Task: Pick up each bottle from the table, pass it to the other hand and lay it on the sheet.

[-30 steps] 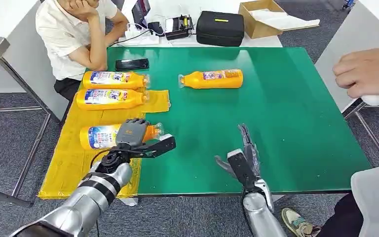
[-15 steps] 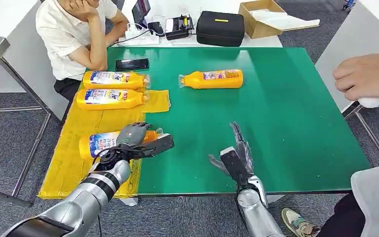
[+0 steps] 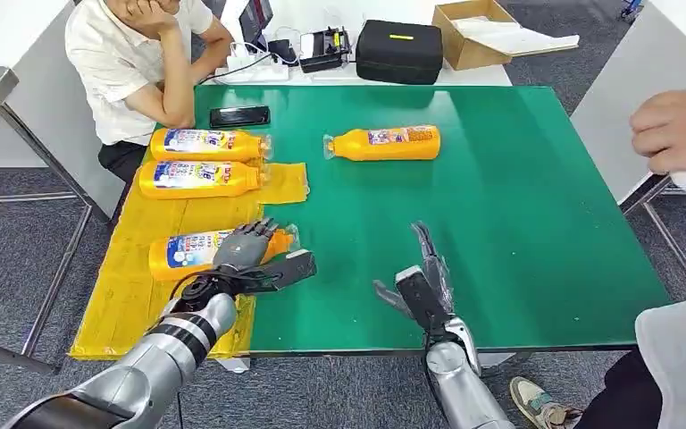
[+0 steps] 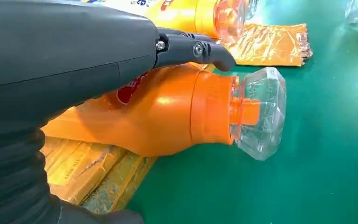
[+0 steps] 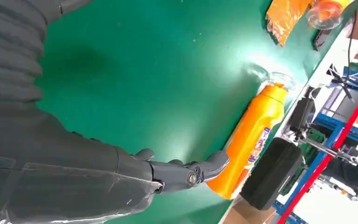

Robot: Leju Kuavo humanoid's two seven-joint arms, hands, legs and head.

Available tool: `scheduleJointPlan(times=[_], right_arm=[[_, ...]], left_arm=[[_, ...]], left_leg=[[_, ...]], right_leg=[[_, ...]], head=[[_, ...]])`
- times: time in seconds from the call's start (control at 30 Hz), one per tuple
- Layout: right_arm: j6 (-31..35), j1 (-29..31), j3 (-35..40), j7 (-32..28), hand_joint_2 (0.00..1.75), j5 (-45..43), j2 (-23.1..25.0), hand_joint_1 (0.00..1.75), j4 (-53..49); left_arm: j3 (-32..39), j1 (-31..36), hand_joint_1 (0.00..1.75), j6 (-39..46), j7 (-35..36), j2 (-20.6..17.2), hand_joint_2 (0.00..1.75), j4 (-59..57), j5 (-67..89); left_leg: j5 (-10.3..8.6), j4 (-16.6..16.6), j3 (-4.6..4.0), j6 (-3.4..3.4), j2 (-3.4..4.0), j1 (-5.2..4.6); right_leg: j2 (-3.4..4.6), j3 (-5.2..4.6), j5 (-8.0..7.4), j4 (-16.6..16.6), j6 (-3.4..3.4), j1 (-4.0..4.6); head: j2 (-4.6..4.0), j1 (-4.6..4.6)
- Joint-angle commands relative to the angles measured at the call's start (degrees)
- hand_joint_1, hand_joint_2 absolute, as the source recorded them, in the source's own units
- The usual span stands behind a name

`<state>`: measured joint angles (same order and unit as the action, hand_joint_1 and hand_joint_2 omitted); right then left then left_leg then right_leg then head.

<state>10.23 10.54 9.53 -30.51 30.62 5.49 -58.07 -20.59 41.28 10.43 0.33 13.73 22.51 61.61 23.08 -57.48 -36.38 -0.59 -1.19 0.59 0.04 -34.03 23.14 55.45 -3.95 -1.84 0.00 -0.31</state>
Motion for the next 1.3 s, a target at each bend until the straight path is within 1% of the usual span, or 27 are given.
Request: scheduleJointPlan(times=[0.03, 0.07, 0.1, 0.13, 0.2, 0.23, 0.27, 0.33, 0.37, 0.4, 0.53, 0.57, 0.6, 0.63, 0.73, 0.77, 0.83, 0.87, 0.9, 1.0, 1.07, 1.1, 1.13, 1.17, 1.23, 1.27, 1.3], right_arm=[[0.16, 2.50, 1.58, -0.21, 1.75, -0.25, -0.83, 0.00, 4.09], [0.21, 2.47, 1.58, -0.21, 1.75, -0.28, -0.85, 0.00, 4.06], [0.22, 2.42, 1.57, -0.22, 1.75, -0.30, -0.92, 0.00, 4.03], [0.31, 2.31, 1.58, -0.24, 1.75, -0.40, -0.98, 0.00, 3.87], [0.50, 1.95, 1.51, -0.21, 1.75, -0.50, -1.04, 0.00, 3.43], [0.58, 1.65, 1.46, -0.17, 1.75, -0.53, -1.10, 0.00, 3.12], [0.67, 1.45, 1.39, -0.16, 1.75, -0.54, -1.12, 0.00, 2.95], [1.20, 0.87, 1.38, -0.27, 1.75, -0.43, -1.02, 0.00, 2.55], [1.35, 0.79, 1.41, -0.32, 1.75, -0.38, -1.02, 0.00, 2.52], [1.96, 0.59, 1.52, -0.45, 1.75, -0.23, -0.96, 0.00, 2.51], [3.53, 0.55, 2.06, -0.74, 1.75, 0.35, -0.92, 0.00, 2.79], [6.12, 0.46, 2.46, -1.84, 1.75, 1.92, -1.16, 0.00, 2.54], [10.53, 0.80, 2.37, -3.15, 1.75, 3.76, -1.08, 0.00, 3.07], [10.59, 0.77, 1.49, -3.38, 1.75, 2.55, -0.59, 0.00, 2.72], [10.59, 0.77, 1.49, -3.38, 1.75, 2.55, -0.59, 0.00, 2.72], [10.28, 0.64, 1.07, -3.69, 1.75, 1.79, -0.45, 0.00, 2.11], [10.03, 0.47, 1.11, -3.67, 1.75, 1.80, -0.55, 0.00, 1.56], [10.03, 0.47, 1.11, -3.67, 1.75, 1.80, -0.55, 0.00, 1.56], [10.03, 0.47, 1.11, -3.67, 1.75, 1.80, -0.55, 0.00, 1.56], [10.94, -0.25, 0.19, -3.46, 1.75, 1.24, -0.28, 0.00, 0.36], [9.80, -2.10, -2.93, -5.21, 1.75, -4.35, 1.21, 0.00, -3.40], [6.57, -2.74, -2.85, -5.42, 1.75, -6.54, 1.10, 0.00, -4.67], [1.47, -3.91, -3.87, -5.34, 1.75, -11.31, 1.26, 0.00, -6.80], [-0.09, -4.92, -4.69, -5.40, 1.75, -13.21, 1.39, 0.00, -8.34], [-0.19, -5.50, -4.78, -5.38, 1.75, -13.23, 1.36, 0.00, -9.03], [-3.02, -6.03, -5.45, -5.27, 1.75, -16.30, 1.79, 0.00, -9.82], [-5.73, -6.84, -6.47, -5.51, 1.75, -20.23, 2.57, 0.00, -10.85]], left_arm=[[0.13, 1.26, 0.00, 0.66, -0.33, -0.46, 1.75, -3.60, 0.66], [0.11, 1.19, 0.00, 0.87, -0.51, -0.44, 1.75, -3.50, 0.66], [0.06, 1.07, 0.00, 1.11, -0.60, -0.33, 1.75, -3.38, 0.69], [-0.11, 0.79, 0.00, 1.93, -1.43, -0.27, 1.75, -2.89, 0.71], [-0.91, 0.24, 0.00, 4.37, -2.60, 0.02, 1.75, -1.77, 1.26], [-0.80, -0.39, 0.00, 6.12, -3.57, 0.44, 1.75, -0.49, 0.67], [-1.03, -0.77, 0.00, 7.28, -4.19, 0.66, 1.75, 0.27, 0.62], [-0.45, -2.97, 0.00, 11.65, -7.44, 1.49, 1.75, 4.15, -1.80], [-0.52, -3.61, 0.00, 13.22, -8.24, 1.59, 1.75, 5.26, -2.15], [-0.89, -5.12, 0.00, 16.51, -10.17, 1.65, 1.75, 7.76, -2.94], [-2.74, -8.02, 0.00, 22.42, -12.31, 1.51, 1.75, 13.59, -5.23], [-4.13, -8.21, 0.00, 22.02, -11.87, 1.27, 1.75, 14.65, -4.49], [-6.04, -8.26, 0.00, 21.67, -11.02, 0.85, 1.75, 16.15, -3.29], [-6.44, -8.38, 0.00, 22.50, -10.05, 0.74, 1.75, 16.94, -2.61], [-6.44, -8.38, 0.00, 22.50, -10.05, 0.74, 1.75, 16.94, -2.61], [-7.05, -8.57, 0.00, 23.29, -9.40, 0.51, 1.75, 17.76, -1.68], [-7.16, -8.69, 0.00, 23.22, -9.27, 0.36, 1.75, 17.96, -1.64], [-7.16, -8.69, 0.00, 23.22, -9.27, 0.36, 1.75, 17.96, -1.64], [-7.16, -8.69, 0.00, 23.22, -9.27, 0.36, 1.75, 17.96, -1.64], [-6.93, -9.63, 0.00, 23.95, -10.01, 0.32, 1.75, 19.45, -2.68], [-7.05, -11.79, 0.00, 23.14, -11.17, 0.06, 1.75, 23.29, -4.73], [-7.19, -12.81, 0.00, 22.61, -12.19, -0.03, 1.75, 25.14, -6.28], [-6.76, -14.68, 0.00, 20.69, -14.68, 0.18, 1.75, 28.26, -11.11], [-6.76, -16.12, 0.00, 19.18, -16.52, 0.13, 1.75, 30.57, -15.07], [-7.49, -16.90, 0.00, 19.16, -16.19, -0.07, 1.75, 31.82, -15.30], [-5.90, -18.83, 0.00, 16.61, -19.84, 1.06, 1.75, 34.76, -23.66], [-5.03, -20.50, 0.00, 16.26, -23.76, 1.84, 1.75, 37.02, -29.71]], left_leg=[[0.14, -0.02, 0.30, 0.01, 0.24, 0.03], [0.24, -0.07, 0.43, 0.01, 0.33, 0.07], [0.07, 0.02, 0.17, 0.00, 0.16, 0.01], [0.17, -0.03, 0.32, 0.00, 0.25, 0.04], [0.07, 0.02, 0.16, 0.00, 0.13, 0.01], [0.15, -0.02, 0.30, -0.01, 0.19, 0.03], [0.06, 0.01, 0.16, -0.01, 0.10, 0.01], [0.16, -0.04, 0.29, -0.02, 0.13, 0.04], [0.09, 0.00, 0.18, -0.02, 0.08, 0.02], [0.18, -0.07, 0.31, -0.02, 0.10, 0.04], [0.14, -0.01, 0.28, 0.00, 0.14, 0.02], [0.11, 0.00, 0.20, 0.00, 0.11, 0.02], [0.13, -0.02, 0.23, 0.00, 0.13, 0.03], [0.11, -0.01, 0.21, 0.00, 0.13, 0.01], [0.16, -0.04, 0.28, 0.01, 0.16, 0.02], [0.07, -0.01, 0.12, 0.00, 0.09, 0.01], [0.06, -0.01, 0.09, 0.01, 0.07, 0.02], [0.15, -0.06, 0.24, 0.00, 0.14, 0.03], [0.06, 0.01, 0.13, -0.01, 0.12, -0.01], [0.17, -0.06, 0.30, 0.00, 0.17, 0.05], [0.17, -0.03, 0.30, 0.00, 0.19, 0.03], [0.15, -0.01, 0.26, 0.00, 0.16, 0.00], [0.21, -0.04, 0.34, 0.01, 0.19, 0.02], [0.15, -0.01, 0.23, 0.01, 0.13, 0.02], [0.18, -0.01, 0.27, 0.01, 0.11, 0.00], [0.24, -0.04, 0.36, 0.01, 0.14, 0.01], [0.12, 0.00, 0.18, 0.01, 0.11, 0.00]], right_leg=[[0.14, 0.26, 0.07, -0.03, 0.22, 0.08], [0.18, 0.40, 0.14, -0.01, 0.33, 0.14], [0.09, 0.14, 0.03, -0.04, 0.14, 0.04], [0.14, 0.29, 0.09, -0.02, 0.23, 0.09], [0.06, 0.14, 0.03, -0.04, 0.13, 0.04], [0.08, 0.29, 0.10, -0.04, 0.22, 0.08], [0.03, 0.15, 0.04, -0.04, 0.13, 0.04], [0.02, 0.30, 0.12, -0.03, 0.21, 0.09], [0.00, 0.17, 0.07, -0.04, 0.15, 0.05], [-0.02, 0.33, 0.16, -0.01, 0.24, 0.09], [0.04, 0.26, 0.11, -0.04, 0.20, 0.06], [0.02, 0.19, 0.08, -0.04, 0.17, 0.05], [0.04, 0.22, 0.09, -0.03, 0.20, 0.07], [0.04, 0.18, 0.08, -0.02, 0.19, 0.05], [0.05, 0.25, 0.12, 0.00, 0.23, 0.07], [0.02, 0.09, 0.04, -0.02, 0.14, 0.04], [0.00, 0.07, 0.04, -0.02, 0.14, 0.05], [0.03, 0.22, 0.11, 0.01, 0.23, 0.08], [0.05, 0.09, 0.03, -0.02, 0.14, 0.02], [0.05, 0.28, 0.13, 0.00, 0.26, 0.10], [0.08, 0.27, 0.12, -0.02, 0.25, 0.08], [0.07, 0.22, 0.12, -0.01, 0.21, 0.05], [0.08, 0.30, 0.16, 0.01, 0.26, 0.07], [0.04, 0.20, 0.12, -0.01, 0.21, 0.06], [0.01, 0.23, 0.16, 0.00, 0.22, 0.05], [0.03, 0.33, 0.21, 0.01, 0.26, 0.07], [0.03, 0.14, 0.10, -0.01, 0.17, 0.03]], head=[[0.00, 0.00], [0.00, 0.00], [0.00, 0.00], [0.00, 0.00], [0.00, 0.00], [0.00, 0.00], [0.00, 0.00], [0.00, 0.00], [0.00, 0.00], [0.00, 0.00], [0.00, 0.00], [0.00, 0.00], [0.00, 0.00], [0.00, 0.00], [0.00, 0.00], [0.00, 0.00], [0.00, 0.00], [0.00, 0.00], [0.00, 0.00], [0.00, 0.00], [0.00, 0.00], [0.00, 0.00], [0.00, 0.00], [0.00, 0.00], [0.00, 0.00], [0.00, 0.00], [0.00, 0.00]])
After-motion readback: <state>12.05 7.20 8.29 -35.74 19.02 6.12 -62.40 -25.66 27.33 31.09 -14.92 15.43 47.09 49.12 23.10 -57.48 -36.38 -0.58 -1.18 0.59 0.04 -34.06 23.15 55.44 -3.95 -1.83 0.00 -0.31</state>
